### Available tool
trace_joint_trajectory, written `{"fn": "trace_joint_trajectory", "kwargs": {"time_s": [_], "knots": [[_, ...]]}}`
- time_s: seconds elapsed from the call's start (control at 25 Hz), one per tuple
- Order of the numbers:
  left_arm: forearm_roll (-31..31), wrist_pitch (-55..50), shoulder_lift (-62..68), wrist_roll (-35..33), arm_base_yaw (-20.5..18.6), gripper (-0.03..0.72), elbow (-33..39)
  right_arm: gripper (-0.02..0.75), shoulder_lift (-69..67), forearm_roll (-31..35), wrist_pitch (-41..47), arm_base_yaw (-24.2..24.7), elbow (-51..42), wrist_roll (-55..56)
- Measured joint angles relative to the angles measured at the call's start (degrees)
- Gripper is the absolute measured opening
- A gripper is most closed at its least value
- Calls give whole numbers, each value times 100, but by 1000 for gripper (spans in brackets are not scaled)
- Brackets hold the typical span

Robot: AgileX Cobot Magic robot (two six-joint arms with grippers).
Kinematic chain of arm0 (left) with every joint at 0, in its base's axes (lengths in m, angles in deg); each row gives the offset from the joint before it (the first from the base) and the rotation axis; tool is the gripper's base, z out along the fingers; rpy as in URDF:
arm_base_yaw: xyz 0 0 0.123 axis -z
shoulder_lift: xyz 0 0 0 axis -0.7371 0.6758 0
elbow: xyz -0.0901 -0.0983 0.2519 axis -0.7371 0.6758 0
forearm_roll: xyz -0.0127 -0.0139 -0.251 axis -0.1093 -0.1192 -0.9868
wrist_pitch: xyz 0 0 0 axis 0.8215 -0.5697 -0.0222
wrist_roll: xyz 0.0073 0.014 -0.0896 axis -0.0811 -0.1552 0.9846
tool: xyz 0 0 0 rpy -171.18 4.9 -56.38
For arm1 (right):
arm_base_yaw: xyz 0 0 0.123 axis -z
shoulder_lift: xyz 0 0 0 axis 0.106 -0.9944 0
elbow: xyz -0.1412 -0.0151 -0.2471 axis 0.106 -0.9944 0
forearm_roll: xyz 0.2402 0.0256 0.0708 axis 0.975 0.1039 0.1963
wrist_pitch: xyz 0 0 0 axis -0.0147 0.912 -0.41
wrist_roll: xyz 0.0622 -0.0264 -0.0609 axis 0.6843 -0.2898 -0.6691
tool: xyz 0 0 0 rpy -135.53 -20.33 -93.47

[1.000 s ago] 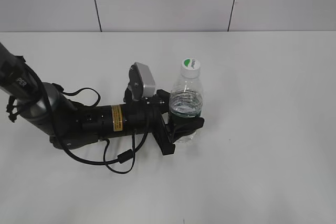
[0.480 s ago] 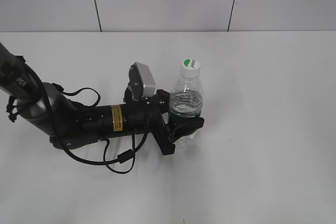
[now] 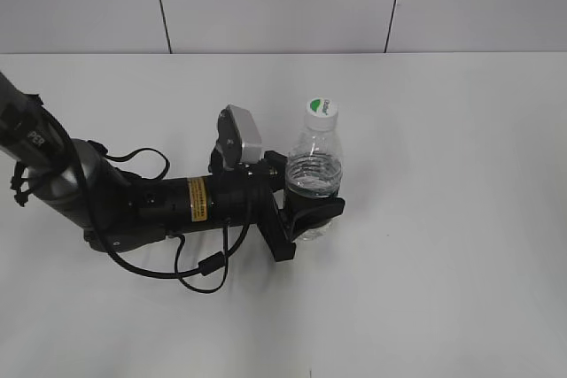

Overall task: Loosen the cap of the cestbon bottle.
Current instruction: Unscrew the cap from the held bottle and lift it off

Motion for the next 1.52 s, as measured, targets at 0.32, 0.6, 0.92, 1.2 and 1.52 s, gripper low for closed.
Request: {"fn": "trace_joint_trajectory", "kwargs": {"time_s": [0.32,0.6,0.92,1.2,1.52], "knots": [[-118,-6,0,0,0,403,0,593,-1695,242,253,-13,1104,4],[-126,-6,0,-4,0,403,0,592,-2915,54,308,-643,1887,101],[-130,-6,0,-11,0,403,0,592,-4056,-235,308,-1104,2697,443],[-130,-6,0,-11,0,403,0,592,-4639,-272,308,-1104,2770,544],[-130,-6,0,-11,0,403,0,592,-4810,-67,308,-1620,2774,826]]}}
